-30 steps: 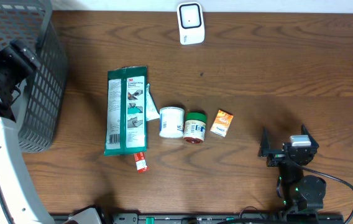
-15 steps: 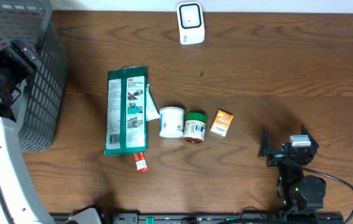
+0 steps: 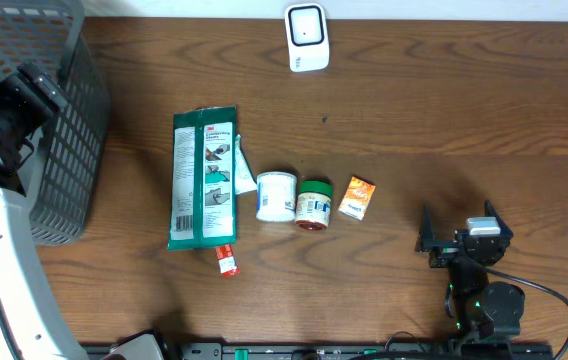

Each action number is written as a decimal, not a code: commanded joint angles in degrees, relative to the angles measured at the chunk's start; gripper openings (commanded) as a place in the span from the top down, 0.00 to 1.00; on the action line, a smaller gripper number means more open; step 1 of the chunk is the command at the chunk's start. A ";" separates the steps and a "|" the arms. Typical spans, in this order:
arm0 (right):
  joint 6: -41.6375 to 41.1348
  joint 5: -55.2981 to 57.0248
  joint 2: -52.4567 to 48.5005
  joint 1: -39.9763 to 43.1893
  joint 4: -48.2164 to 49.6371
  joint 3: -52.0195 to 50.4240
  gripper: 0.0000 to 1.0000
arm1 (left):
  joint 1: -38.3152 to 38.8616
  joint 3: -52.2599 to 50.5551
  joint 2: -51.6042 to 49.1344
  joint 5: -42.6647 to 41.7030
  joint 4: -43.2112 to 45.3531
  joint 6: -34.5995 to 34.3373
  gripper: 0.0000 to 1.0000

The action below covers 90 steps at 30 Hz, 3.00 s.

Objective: Scan the item barcode
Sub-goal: 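Release the glove bag and withdraw the left gripper over the basket, then move the right gripper toward the orange packet beside the jar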

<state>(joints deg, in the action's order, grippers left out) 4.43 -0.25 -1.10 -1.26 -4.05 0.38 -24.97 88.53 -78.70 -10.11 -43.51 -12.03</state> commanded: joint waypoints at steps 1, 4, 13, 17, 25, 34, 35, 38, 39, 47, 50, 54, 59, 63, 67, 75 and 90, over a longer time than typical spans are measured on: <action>0.35 0.13 0.07 0.79 -0.24 -0.07 0.01 | -0.13 0.52 0.09 0.31 -0.15 -0.33 0.08; 0.35 0.13 0.07 0.79 -0.24 -0.07 0.01 | -0.13 0.52 0.09 0.31 -0.15 -0.33 0.08; 0.35 0.13 0.07 0.79 -0.24 -0.07 0.01 | -0.13 0.52 0.09 0.31 -0.15 -0.33 0.08; 0.35 0.13 0.07 0.79 -0.24 -0.07 0.01 | -0.13 0.52 0.09 0.31 -0.15 -0.33 0.08; 0.35 0.13 0.07 0.79 -0.24 -0.07 0.01 | -0.13 0.52 0.09 0.31 -0.15 -0.33 0.07; 0.37 0.13 0.07 0.79 -0.24 -0.07 0.01 | -0.13 0.52 0.09 0.31 -0.15 -0.33 0.07; 1.62 1.46 0.07 0.81 -0.11 -0.07 0.01 | -0.13 0.52 0.09 0.31 -0.13 -0.33 0.07; 8.33 5.99 0.07 0.85 0.39 -0.07 0.01 | -0.13 0.52 0.09 0.31 -0.15 -0.33 0.07; 8.28 5.88 0.07 0.83 0.39 -0.07 0.01 | -0.13 0.52 0.09 0.31 -0.15 -0.33 0.07; 8.28 5.92 0.07 0.83 0.37 -0.07 0.01 | -0.13 0.52 0.09 0.31 -0.15 -0.33 0.07; 3.39 -1.36 0.07 0.83 0.24 -0.07 0.01 | -0.13 0.52 0.09 0.31 -0.13 -0.33 0.07; -11.13 -6.97 0.07 0.83 0.39 -0.07 0.01 | -0.13 0.52 0.09 0.31 -0.15 -0.33 0.07; -16.17 -13.00 0.02 0.83 1.36 0.02 0.01 | -0.13 0.52 0.09 0.31 -0.15 -0.33 0.07; -16.22 -14.88 -1.20 0.83 -2.40 4.13 0.01 | -0.13 0.52 0.09 0.31 -0.15 -0.33 0.07; -16.17 -14.91 -8.02 0.85 -7.58 13.22 0.01 | -0.13 0.52 0.09 0.31 -0.13 -0.33 0.07; -8.00 -19.85 -41.75 0.83 -36.68 56.48 0.01 | -0.13 0.52 0.09 0.31 -0.15 -0.33 0.07; -3.48 -21.03 -65.99 0.79 -64.41 79.47 0.32 | -0.13 0.52 0.09 0.31 -0.15 -0.33 0.07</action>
<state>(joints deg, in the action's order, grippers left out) 0.03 -20.45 -64.58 -1.26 -67.13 80.18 -24.97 88.53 -78.70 -10.11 -43.57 -12.05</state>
